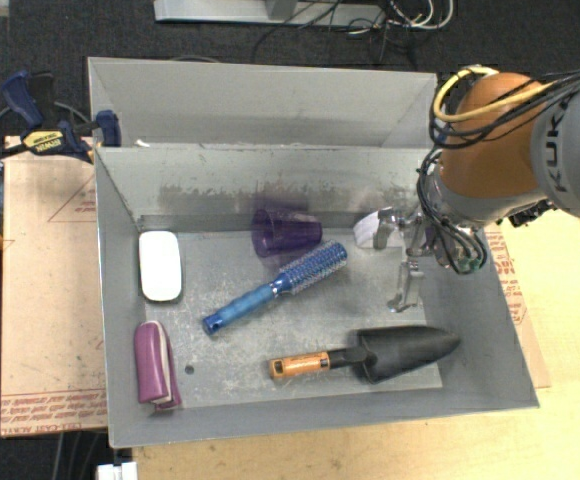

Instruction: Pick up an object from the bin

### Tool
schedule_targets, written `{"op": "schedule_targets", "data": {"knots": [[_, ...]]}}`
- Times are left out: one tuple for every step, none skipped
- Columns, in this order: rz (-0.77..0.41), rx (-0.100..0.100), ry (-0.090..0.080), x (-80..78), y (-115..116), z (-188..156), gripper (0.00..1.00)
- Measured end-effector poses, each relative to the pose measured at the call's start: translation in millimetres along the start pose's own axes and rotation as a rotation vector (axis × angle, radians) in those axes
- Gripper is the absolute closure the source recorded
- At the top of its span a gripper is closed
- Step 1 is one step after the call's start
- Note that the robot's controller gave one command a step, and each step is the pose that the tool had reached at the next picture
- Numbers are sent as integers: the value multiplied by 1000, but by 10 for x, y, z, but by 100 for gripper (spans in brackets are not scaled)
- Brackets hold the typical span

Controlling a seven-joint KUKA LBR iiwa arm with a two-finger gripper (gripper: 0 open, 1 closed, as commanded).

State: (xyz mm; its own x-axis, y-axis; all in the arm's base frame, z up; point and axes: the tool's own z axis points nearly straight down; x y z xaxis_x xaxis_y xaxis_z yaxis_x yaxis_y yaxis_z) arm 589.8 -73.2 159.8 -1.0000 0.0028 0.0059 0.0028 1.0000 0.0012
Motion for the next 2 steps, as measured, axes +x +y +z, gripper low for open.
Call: {"op": "schedule_targets", "data": {"knots": [[-3, 1, -7, -16, 5, -48, 0], [159, -1, -7, -609, 408, 177, 0]]}}
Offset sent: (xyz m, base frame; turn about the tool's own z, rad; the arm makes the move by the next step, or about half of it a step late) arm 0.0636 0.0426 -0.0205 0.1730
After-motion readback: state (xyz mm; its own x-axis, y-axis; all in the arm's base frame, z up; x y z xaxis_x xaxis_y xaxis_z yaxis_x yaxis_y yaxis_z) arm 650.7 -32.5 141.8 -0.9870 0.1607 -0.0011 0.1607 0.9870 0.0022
